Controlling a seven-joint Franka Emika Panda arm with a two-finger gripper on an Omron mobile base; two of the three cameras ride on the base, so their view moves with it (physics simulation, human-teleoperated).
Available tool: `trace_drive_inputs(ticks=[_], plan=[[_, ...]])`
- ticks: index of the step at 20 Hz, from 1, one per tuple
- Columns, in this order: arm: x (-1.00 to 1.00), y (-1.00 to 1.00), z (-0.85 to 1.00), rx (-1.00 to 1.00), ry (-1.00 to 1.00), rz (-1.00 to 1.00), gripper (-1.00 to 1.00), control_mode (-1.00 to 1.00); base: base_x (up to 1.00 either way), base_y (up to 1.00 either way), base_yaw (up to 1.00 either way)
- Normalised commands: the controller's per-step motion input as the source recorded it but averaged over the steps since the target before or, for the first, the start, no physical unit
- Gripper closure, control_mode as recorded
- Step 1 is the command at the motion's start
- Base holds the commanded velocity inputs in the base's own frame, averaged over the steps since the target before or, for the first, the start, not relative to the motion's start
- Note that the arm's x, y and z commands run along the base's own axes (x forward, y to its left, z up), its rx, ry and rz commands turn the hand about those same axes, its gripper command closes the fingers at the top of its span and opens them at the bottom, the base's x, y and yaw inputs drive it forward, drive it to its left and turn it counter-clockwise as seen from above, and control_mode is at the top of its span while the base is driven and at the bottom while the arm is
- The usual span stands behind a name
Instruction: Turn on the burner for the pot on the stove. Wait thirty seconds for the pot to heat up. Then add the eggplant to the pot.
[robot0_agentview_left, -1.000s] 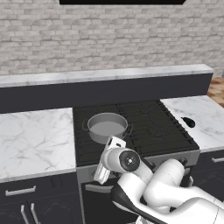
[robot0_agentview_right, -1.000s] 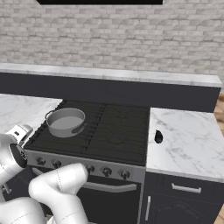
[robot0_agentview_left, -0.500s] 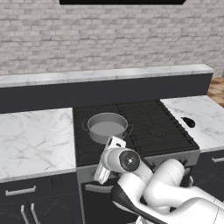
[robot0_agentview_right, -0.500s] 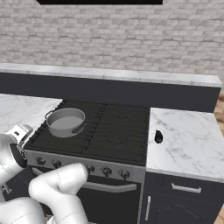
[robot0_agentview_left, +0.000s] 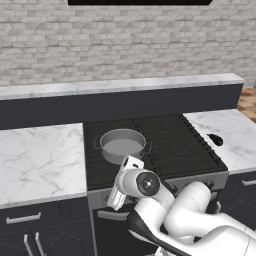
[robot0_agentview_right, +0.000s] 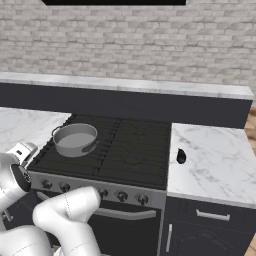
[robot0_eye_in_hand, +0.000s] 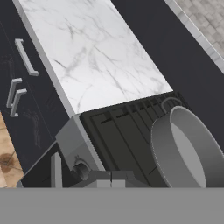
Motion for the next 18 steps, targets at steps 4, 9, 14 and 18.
trace_drive_inputs(ticks=[4,9,14,18], plan=[[0.00,0.00,0.00,0.00,0.00,0.00,1.00,-1.00,0.00,0.00,0.00],[0.35,-0.73,0.62,0.06,-0.13,-0.19,1.00,-1.00,0.00,0.00,0.00],[0.10,-0.39,0.99,0.17,-0.30,-0.21,1.00,-1.00,0.00,0.00,0.00],[0.32,-0.27,0.52,0.15,-0.11,-0.34,1.00,-1.00,0.00,0.00,0.00]])
